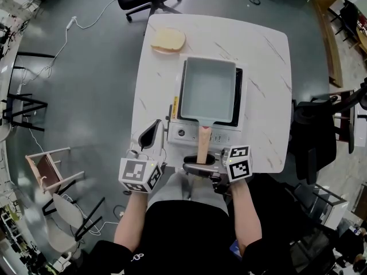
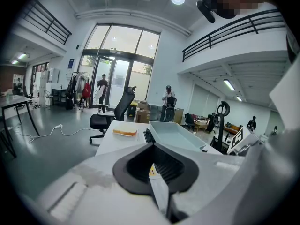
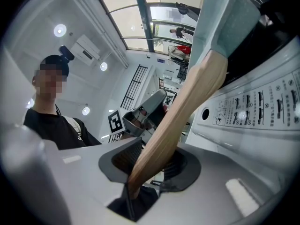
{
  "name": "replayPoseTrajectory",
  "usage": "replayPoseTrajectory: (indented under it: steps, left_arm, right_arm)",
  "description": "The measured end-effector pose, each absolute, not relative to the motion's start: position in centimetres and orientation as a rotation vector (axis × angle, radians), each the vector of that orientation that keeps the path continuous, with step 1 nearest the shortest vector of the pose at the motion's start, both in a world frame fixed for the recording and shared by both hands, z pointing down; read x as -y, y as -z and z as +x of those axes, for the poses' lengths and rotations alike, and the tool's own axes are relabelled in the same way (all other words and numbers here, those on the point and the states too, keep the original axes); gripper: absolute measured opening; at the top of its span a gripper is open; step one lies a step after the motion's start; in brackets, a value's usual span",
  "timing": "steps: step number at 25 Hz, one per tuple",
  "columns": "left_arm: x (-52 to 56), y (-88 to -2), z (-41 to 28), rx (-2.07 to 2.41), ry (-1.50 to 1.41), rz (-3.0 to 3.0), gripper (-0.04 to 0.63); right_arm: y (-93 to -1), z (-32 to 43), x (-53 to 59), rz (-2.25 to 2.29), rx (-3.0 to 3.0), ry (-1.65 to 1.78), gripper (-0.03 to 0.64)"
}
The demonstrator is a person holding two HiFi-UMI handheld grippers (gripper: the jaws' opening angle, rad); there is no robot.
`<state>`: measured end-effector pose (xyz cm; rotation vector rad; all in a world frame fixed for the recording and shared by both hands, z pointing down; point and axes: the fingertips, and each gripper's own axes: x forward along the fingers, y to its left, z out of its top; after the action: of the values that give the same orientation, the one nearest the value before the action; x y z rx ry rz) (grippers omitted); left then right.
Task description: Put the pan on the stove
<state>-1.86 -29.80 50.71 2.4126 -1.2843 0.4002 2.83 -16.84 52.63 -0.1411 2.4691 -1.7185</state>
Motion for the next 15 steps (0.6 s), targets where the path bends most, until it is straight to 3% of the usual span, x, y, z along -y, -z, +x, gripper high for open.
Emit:
replayPoseTrajectory:
  steps: [15]
  left_arm:
    - [29.61,-50.06,-2.02,1.281,-0.358,2.421,-0.009]
  right_arm:
    - [-52.75,2.74,17.07,-0.173,-2.418,1.730,0.130]
